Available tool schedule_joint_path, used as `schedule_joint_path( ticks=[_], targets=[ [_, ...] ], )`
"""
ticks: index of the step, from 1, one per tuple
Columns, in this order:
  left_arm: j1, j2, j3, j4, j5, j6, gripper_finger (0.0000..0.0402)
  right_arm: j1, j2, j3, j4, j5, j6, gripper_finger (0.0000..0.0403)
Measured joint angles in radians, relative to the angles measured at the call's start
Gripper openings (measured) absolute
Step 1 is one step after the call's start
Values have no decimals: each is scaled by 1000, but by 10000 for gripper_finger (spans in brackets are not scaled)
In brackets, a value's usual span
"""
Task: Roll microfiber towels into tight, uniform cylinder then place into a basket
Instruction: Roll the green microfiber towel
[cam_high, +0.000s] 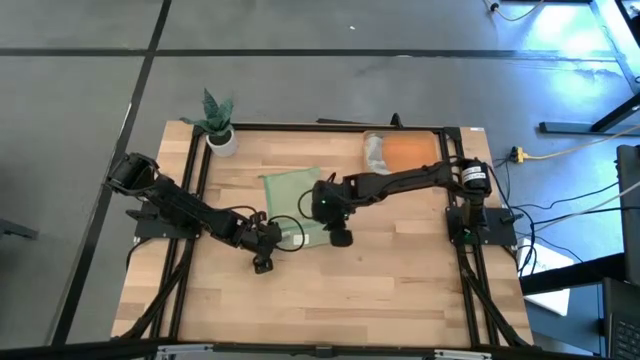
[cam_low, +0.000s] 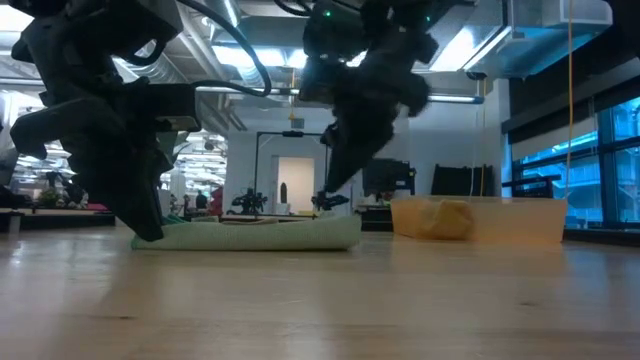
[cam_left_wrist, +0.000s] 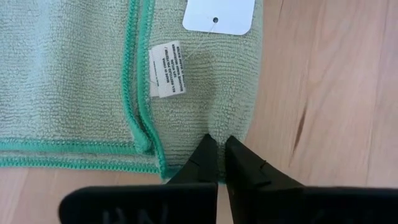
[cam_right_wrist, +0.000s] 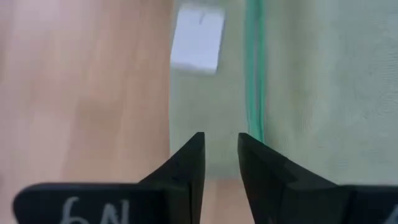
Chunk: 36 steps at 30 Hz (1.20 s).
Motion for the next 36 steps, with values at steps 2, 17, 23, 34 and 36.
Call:
schedule_joint_path(
  ticks=[2,17,23,34,36],
  targets=[
    [0,0,0,0,1,0,2,10,0,11,-67,16,-119,97],
    [0,0,0,0,0,0,1,54,0,0,-85,-58,-341,97],
    [0,1,-1,6,-1,0,0,86,0,0,-60,-58,-376,118],
    [0,2,-3,21,0,0,0,97,50,0,9,-51,-459,178],
    [0,2,-3,22,1,0,0,97,68,-1,3,-50,-459,176]
  ],
)
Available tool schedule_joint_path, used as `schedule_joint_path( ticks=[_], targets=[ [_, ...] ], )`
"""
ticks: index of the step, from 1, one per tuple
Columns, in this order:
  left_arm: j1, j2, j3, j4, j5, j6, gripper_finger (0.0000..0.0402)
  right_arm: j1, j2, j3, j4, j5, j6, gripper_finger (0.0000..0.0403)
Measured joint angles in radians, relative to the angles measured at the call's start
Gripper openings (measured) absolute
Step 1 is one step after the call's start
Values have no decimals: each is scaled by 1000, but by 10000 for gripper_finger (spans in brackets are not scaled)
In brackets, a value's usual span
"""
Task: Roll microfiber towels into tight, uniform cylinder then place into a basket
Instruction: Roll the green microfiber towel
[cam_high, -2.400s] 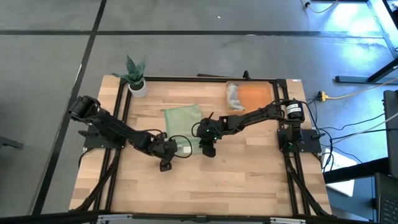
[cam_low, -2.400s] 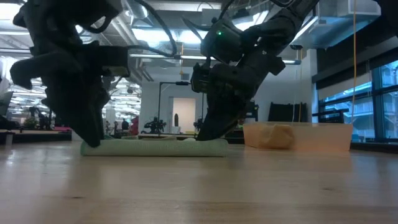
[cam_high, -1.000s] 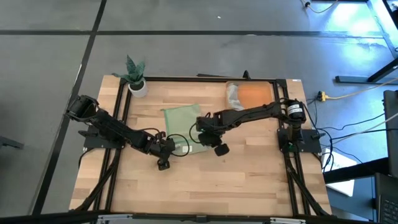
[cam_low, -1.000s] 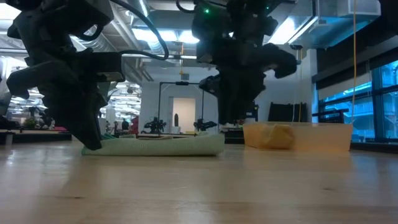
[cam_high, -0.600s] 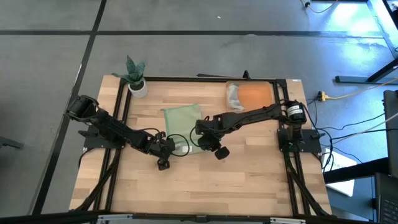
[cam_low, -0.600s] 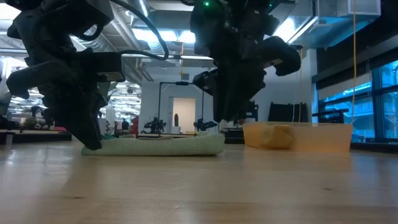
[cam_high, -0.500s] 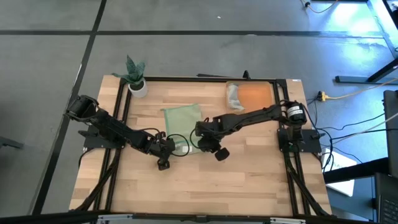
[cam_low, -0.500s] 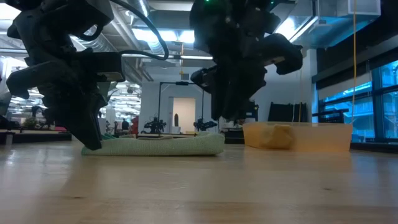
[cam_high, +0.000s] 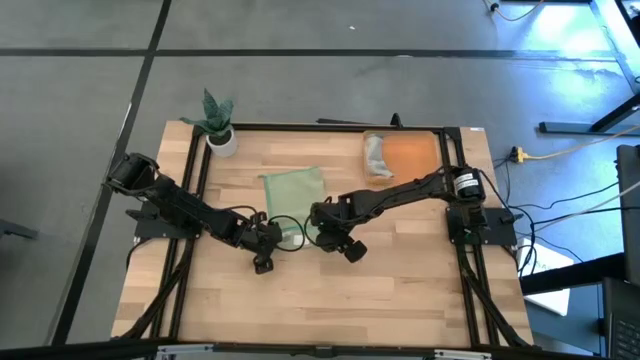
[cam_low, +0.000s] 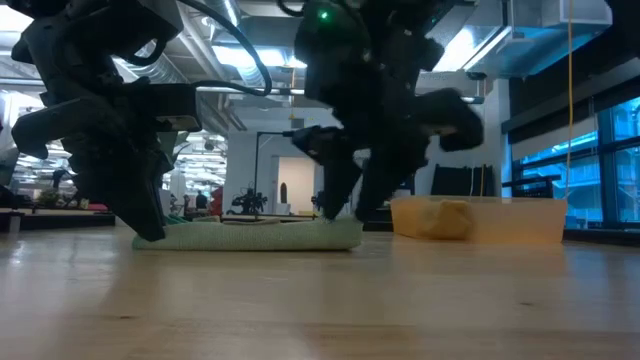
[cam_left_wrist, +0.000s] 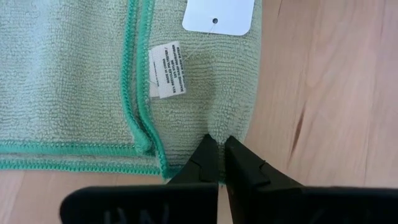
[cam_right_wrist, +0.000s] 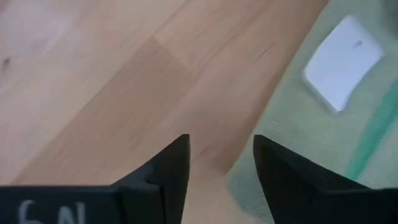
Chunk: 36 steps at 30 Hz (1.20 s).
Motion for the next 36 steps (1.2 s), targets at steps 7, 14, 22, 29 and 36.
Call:
schedule_joint_path(
  ticks=[7,14,22,29,36],
  targets=[
    [0,2,-1,13,5,0,0,0,28,0,39,184,70,157],
    [0,2,-1,17,6,0,0,0,31,0,41,229,205,150],
    [3,2,-1,18,9,6,0,0,61,2,64,229,314,146],
    [4,3,-1,24,13,6,0,14,91,5,68,285,362,144],
    [5,2,-1,31,46,5,0,27,94,5,62,296,362,62]
  ],
)
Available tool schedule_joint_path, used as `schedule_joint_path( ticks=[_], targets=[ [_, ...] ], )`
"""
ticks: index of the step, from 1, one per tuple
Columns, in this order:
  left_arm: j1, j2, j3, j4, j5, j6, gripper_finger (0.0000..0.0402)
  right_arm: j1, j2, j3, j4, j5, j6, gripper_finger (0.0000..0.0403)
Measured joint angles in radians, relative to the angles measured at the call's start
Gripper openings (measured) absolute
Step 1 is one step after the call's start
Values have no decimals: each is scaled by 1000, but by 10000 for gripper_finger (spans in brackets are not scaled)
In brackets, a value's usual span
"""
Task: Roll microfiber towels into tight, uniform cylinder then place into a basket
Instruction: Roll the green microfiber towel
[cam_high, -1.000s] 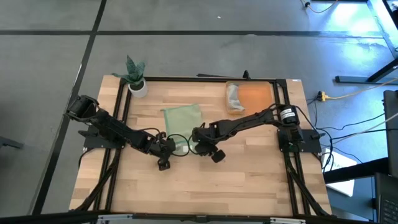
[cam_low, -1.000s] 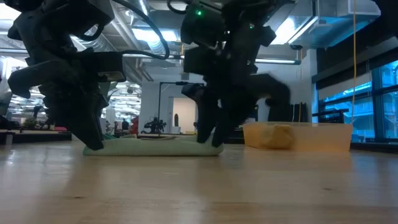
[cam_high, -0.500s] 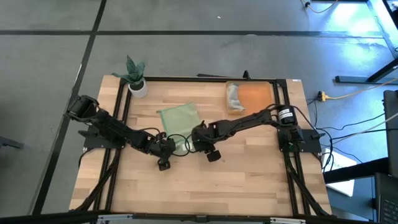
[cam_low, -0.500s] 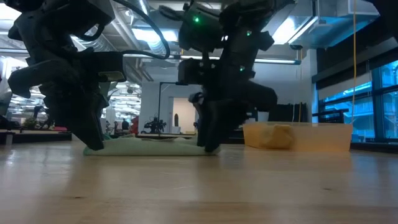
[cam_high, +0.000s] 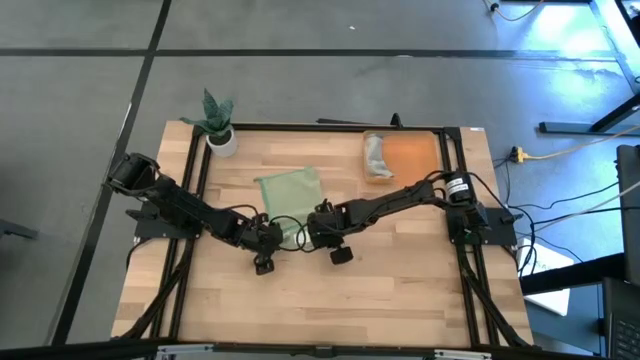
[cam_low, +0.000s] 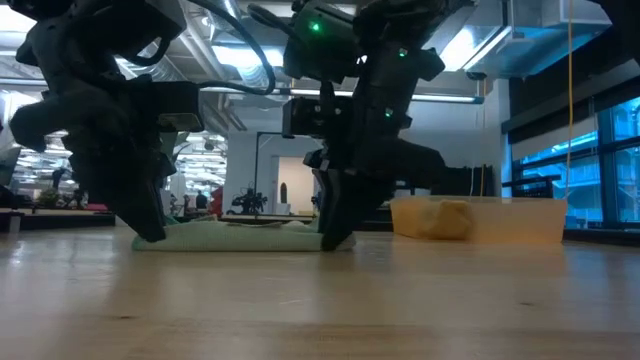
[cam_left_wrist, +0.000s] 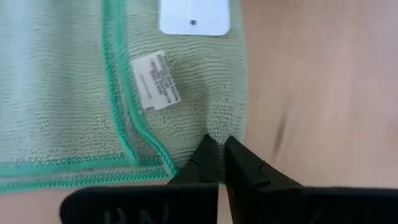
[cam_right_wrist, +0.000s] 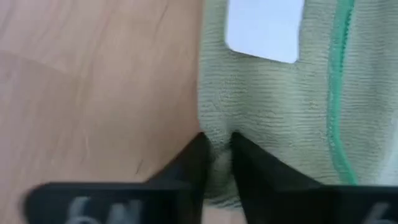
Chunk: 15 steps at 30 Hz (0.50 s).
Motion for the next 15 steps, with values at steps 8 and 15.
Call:
schedule_joint_path(
  ticks=[8,15],
  targets=[
    [7,4,51,-14,144,21,0,-38,14,100,-163,-205,-2,7],
    [58,3,124,-134,320,20,0,-106,12,179,-248,-483,11,3]
  ],
)
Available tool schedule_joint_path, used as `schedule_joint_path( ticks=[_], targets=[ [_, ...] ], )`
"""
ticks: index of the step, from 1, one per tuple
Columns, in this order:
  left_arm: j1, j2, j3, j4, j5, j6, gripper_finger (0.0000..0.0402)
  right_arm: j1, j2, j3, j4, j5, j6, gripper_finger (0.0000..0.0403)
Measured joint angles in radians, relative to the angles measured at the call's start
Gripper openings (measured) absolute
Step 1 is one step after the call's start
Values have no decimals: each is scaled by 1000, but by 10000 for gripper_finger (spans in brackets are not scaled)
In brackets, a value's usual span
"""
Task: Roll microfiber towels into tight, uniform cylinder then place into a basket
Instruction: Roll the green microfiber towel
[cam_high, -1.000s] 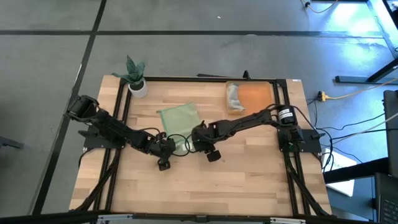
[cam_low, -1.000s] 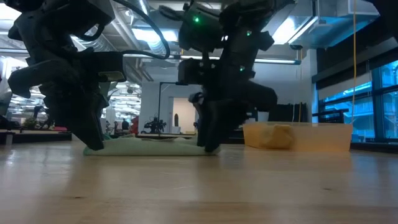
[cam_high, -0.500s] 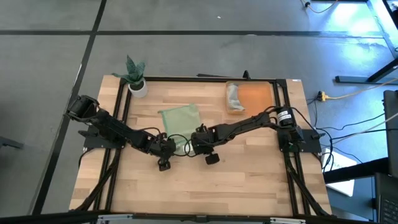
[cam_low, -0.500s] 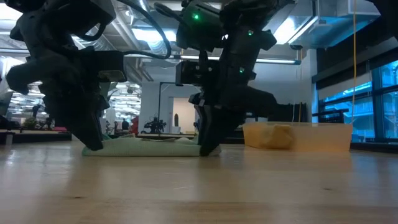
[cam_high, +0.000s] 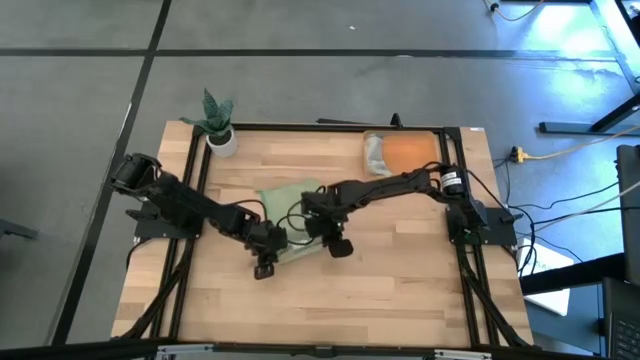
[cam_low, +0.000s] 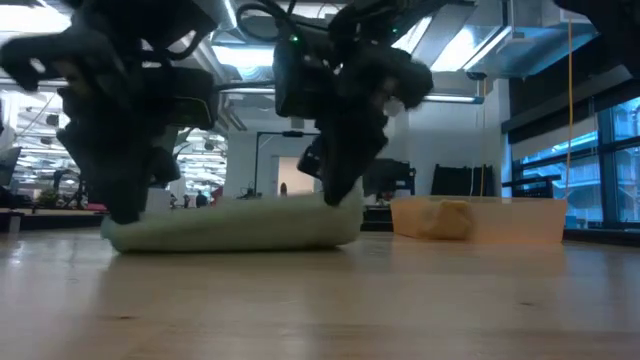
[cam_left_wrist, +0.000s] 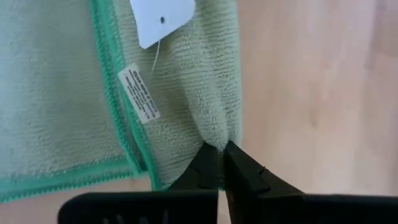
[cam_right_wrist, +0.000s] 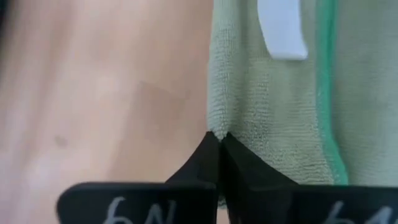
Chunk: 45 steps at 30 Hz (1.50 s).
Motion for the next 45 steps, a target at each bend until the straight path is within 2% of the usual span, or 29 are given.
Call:
schedule_joint_path(
  ticks=[3,7,9,14,18,27,30,34,36,42,45],
  targets=[
    [21,-2,18,-21,70,-2,0,-24,0,12,-2,-113,48,2],
    [48,-2,37,-42,73,-44,0,-51,0,12,-18,-222,142,2],
    [65,-2,55,-77,72,-54,0,-63,-1,12,-30,-234,188,2],
    [110,-2,121,-235,43,-76,0,-91,-3,14,-29,-149,336,2],
    [134,-2,170,-329,-34,-81,0,-109,-4,14,-29,-77,407,2],
    [157,-2,281,-522,-212,-104,0,-120,-6,16,-25,21,456,2],
    [157,-2,291,-536,-253,-105,0,-120,-7,16,-24,94,472,4],
    [157,-2,291,-544,-279,-121,0,-120,-7,16,-20,115,483,8],
    [160,-3,291,-546,-257,-128,0,-120,-7,16,-23,71,479,6],
    [159,-5,294,-530,-32,-87,0,-120,-7,16,-56,-196,403,3],
    [159,-6,294,-518,43,-31,0,-119,-7,16,-57,-267,384,2]
  ],
)
